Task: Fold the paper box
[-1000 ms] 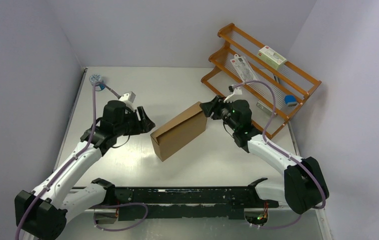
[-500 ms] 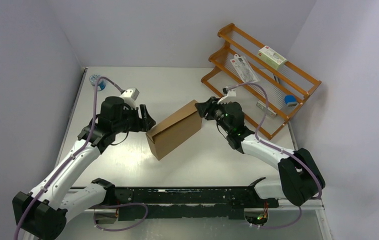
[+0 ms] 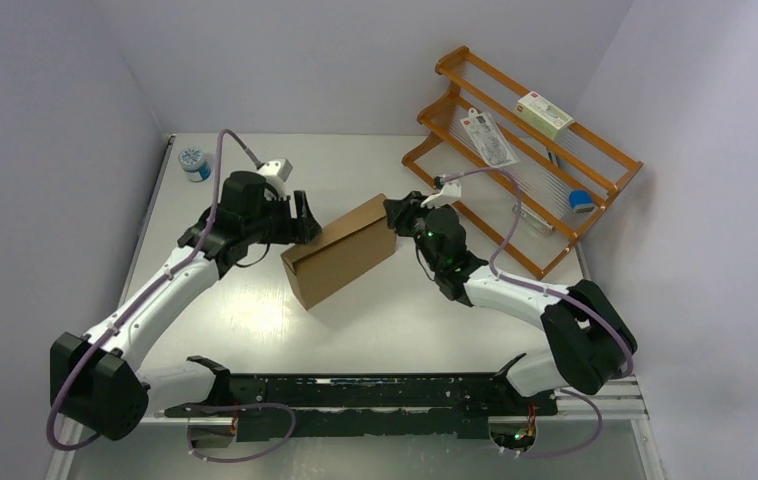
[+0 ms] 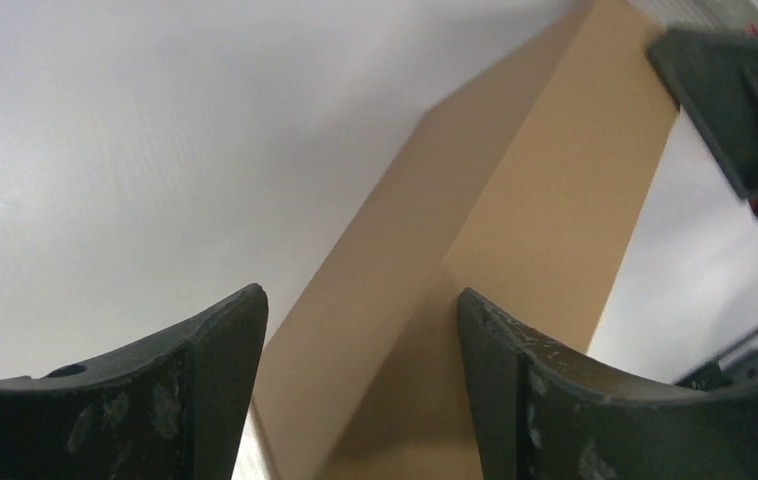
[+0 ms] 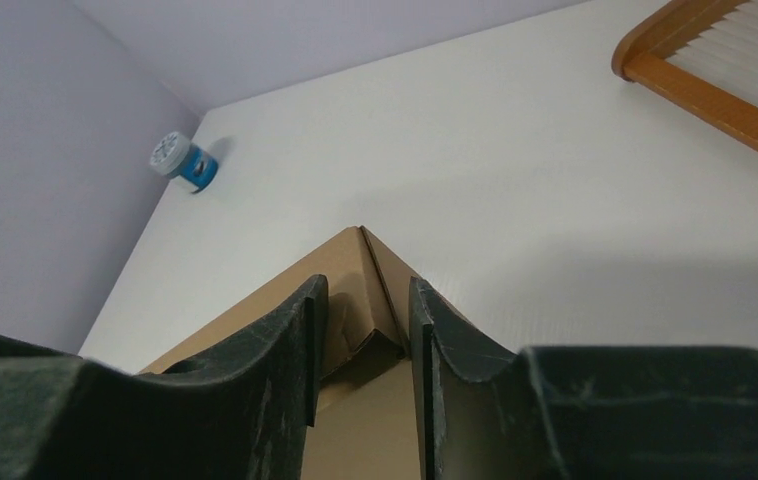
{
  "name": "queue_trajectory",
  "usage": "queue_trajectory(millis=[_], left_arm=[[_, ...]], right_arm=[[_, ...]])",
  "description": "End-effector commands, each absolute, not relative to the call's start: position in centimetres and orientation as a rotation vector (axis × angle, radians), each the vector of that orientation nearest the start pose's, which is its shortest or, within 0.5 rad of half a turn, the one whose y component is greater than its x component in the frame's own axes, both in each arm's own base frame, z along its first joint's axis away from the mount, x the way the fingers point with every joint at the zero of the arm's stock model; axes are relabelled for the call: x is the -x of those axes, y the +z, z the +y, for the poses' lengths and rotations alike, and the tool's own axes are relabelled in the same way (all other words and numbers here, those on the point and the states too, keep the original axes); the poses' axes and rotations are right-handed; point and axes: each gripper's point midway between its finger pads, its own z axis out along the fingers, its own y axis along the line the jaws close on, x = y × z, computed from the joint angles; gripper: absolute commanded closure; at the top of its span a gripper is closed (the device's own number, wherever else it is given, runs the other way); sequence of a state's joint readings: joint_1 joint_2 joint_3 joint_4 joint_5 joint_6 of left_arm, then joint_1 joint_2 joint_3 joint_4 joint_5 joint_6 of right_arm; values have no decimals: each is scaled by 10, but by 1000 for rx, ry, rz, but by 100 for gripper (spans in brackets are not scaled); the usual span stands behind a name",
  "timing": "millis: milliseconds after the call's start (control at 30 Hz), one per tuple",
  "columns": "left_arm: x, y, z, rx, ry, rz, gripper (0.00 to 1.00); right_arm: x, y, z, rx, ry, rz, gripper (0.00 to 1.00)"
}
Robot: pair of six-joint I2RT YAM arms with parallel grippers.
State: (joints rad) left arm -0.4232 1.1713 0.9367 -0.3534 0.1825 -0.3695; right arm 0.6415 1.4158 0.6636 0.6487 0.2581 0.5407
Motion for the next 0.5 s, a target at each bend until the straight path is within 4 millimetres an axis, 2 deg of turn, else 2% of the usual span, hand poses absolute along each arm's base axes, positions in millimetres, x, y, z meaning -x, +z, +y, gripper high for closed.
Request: queue_trajectory(millis=[0, 100, 267, 367, 467], left_arm=[[-331, 229, -165, -62, -480, 2116, 24], [-327, 246, -153, 5, -447, 2097, 21], [-292, 258, -129, 123, -440, 2064, 17], [-266, 255, -125, 187, -510, 2074, 16], [-249, 241, -126, 225, -555, 2133, 17]], right_arm=[[-353, 107, 219, -148, 343, 1962, 65], [-353, 116, 224, -143, 374, 1957, 63], [-349, 132, 236, -79, 434, 1957, 61], [-347, 138, 239, -59, 454, 1956, 60], [-346, 139, 244, -43, 469, 1960, 60]])
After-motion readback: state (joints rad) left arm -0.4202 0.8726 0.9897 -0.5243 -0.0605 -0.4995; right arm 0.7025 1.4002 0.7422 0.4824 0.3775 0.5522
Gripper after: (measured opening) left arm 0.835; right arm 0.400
